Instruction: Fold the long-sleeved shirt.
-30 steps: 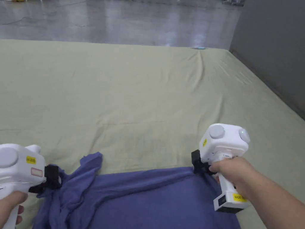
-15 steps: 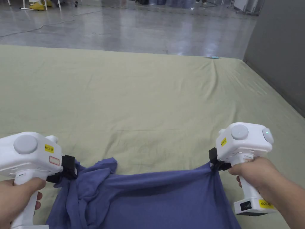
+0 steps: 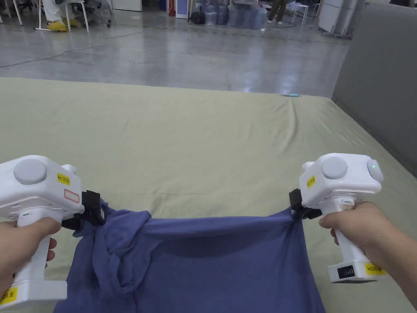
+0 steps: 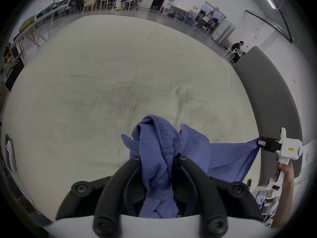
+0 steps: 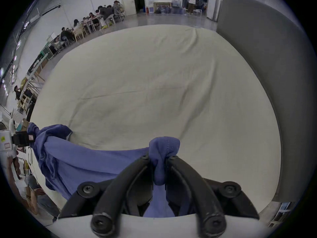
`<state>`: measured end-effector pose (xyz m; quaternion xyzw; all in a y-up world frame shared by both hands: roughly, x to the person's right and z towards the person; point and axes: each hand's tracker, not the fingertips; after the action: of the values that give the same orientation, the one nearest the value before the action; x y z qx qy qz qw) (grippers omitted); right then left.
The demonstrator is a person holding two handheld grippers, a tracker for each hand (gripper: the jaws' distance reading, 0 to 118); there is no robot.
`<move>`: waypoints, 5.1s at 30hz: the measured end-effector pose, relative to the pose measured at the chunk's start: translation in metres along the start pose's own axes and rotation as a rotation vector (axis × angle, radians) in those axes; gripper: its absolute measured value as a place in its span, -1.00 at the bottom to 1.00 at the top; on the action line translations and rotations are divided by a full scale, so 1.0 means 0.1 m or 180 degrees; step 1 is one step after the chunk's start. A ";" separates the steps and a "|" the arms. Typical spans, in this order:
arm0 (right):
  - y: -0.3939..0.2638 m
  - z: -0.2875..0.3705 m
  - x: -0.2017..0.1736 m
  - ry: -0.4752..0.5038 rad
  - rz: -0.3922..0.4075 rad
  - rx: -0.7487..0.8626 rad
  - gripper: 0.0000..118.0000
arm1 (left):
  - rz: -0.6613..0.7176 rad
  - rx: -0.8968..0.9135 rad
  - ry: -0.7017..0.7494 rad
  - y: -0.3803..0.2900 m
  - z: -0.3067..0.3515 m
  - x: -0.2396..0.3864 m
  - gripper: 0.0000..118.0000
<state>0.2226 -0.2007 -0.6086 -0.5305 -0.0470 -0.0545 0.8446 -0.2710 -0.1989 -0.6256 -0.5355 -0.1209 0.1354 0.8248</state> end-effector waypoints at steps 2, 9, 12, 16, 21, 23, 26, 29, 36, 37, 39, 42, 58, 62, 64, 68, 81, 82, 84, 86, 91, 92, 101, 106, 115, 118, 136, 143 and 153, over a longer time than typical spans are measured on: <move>0.07 0.05 0.00 -0.0017 -0.0014 0.0050 -0.86 | 0.0028 0.0029 -0.0022 0.08 0.03 0.02 -0.70; 0.05 0.08 0.00 -0.0029 0.0015 0.0144 -0.86 | 0.0059 0.0130 -0.0045 0.12 0.00 0.05 -0.70; -0.23 0.06 0.02 -0.0005 0.0174 0.0173 -0.86 | -0.0001 0.0157 -0.0038 -0.11 0.02 0.01 -0.70; -0.79 0.07 0.11 0.0116 0.0280 0.0142 -0.86 | -0.0241 0.0137 0.0030 -0.59 0.12 -0.05 -0.70; -1.46 -0.01 0.23 0.0316 0.0210 -0.0121 -0.86 | -0.0128 -0.0004 -0.0018 -1.05 0.11 -0.28 -0.70; -1.64 -0.05 0.23 0.0355 0.0190 -0.0177 -0.86 | -0.0118 -0.0051 0.0033 -1.17 0.06 -0.34 -0.70; -1.86 -0.13 0.22 0.0329 0.0186 -0.0274 -0.86 | 0.0008 -0.0181 0.0047 -1.30 -0.07 -0.45 -0.70; -2.01 -0.19 0.20 0.0317 0.0137 -0.0322 -0.86 | 0.0083 -0.0178 0.0043 -1.42 -0.11 -0.51 -0.70; -2.25 -0.28 0.21 0.0307 0.0019 -0.0330 -0.87 | 0.0258 -0.0104 0.0005 -1.68 -0.15 -0.64 -0.70; -2.25 -0.29 0.21 0.0317 -0.0021 -0.0318 -0.86 | 0.0315 -0.0090 -0.0023 -1.72 -0.18 -0.68 -0.70; -2.29 -0.33 0.24 0.0345 -0.0123 -0.0273 -0.86 | 0.0463 0.0057 -0.0131 -1.79 -0.23 -0.76 -0.70; -2.37 -0.40 0.28 0.0413 -0.0261 -0.0150 -0.85 | 0.0664 0.0116 -0.0247 -1.82 -0.26 -0.85 -0.70; -2.70 0.76 0.22 0.1245 -0.0621 0.0364 -1.00 | 0.0548 -0.0021 -0.0148 -2.34 0.48 -0.82 -1.00; -2.88 0.66 0.12 0.1659 -0.0713 0.0298 -1.00 | 0.0798 -0.0063 -0.0234 -2.54 0.50 -0.89 -1.00; -2.91 0.63 0.04 0.1830 -0.0693 0.0257 -1.00 | 0.0942 0.0051 -0.0431 -2.57 0.58 -0.98 -1.00; -2.87 0.66 -0.08 0.2202 -0.0216 0.0361 -1.00 | 0.0997 0.0368 -0.1247 -2.33 0.69 -1.16 0.99; -2.86 0.38 -0.18 0.2701 -0.0079 -0.0007 -1.00 | 0.1254 -0.0253 -0.1932 -1.59 -0.47 -1.18 1.00; -2.85 0.37 -0.15 0.2711 -0.0156 -0.0012 -1.00 | 0.1396 -0.0204 -0.2075 -1.59 -0.49 -1.18 0.99; -2.86 0.28 -0.04 0.2763 -0.0404 -0.0052 -1.00 | 0.1466 -0.0251 -0.2111 -1.55 -0.56 -1.22 0.97; -2.86 0.21 0.05 0.2797 -0.0640 -0.0094 -1.00 | 0.1276 -0.0231 -0.1960 -1.54 -0.53 -1.21 0.13; -2.92 0.09 0.24 0.2887 -0.1036 -0.0112 -1.00 | 0.1362 -0.0131 -0.1865 -1.64 -0.35 -1.23 -0.53; -2.92 0.09 0.26 0.2889 -0.1063 -0.0105 -1.00 | 0.1374 -0.0113 -0.1844 -1.66 -0.31 -1.27 -0.53; -2.92 0.12 0.18 0.2815 -0.1008 -0.0105 -1.00 | 0.1071 0.0260 -0.1261 -1.54 0.86 -1.57 -0.53; -2.91 0.11 0.15 0.2772 -0.0948 -0.0154 -1.00 | 0.0618 0.0493 -0.0187 -1.41 1.41 -1.29 -0.53; -2.91 0.07 0.20 0.2677 -0.1073 -0.0244 -1.00 | -0.0559 0.0452 0.0199 -1.47 0.81 0.53 -0.53; -2.91 0.05 0.21 0.2673 -0.1116 -0.0282 -1.00 | -0.0841 0.0149 0.0139 -1.58 0.23 1.07 -0.53; -2.89 0.05 0.10 0.2431 -0.0976 -0.0448 -1.00 | -0.0295 0.0001 -0.0965 -1.89 0.00 1.46 0.51; -2.88 0.04 0.08 0.2362 -0.0948 -0.0483 -1.00 | -0.0479 0.0188 0.0031 -1.90 -0.05 1.01 -1.00; -2.90 -0.02 0.17 0.2376 -0.1148 -0.0546 -1.00 | -0.1113 -0.0061 0.0022 -2.33 -0.75 1.98 -1.00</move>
<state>0.1986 -0.3288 -0.3489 -0.5259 0.1748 -0.3936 0.7334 -0.0378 -0.2838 -0.4308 -0.5146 -0.2107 -0.0131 0.8310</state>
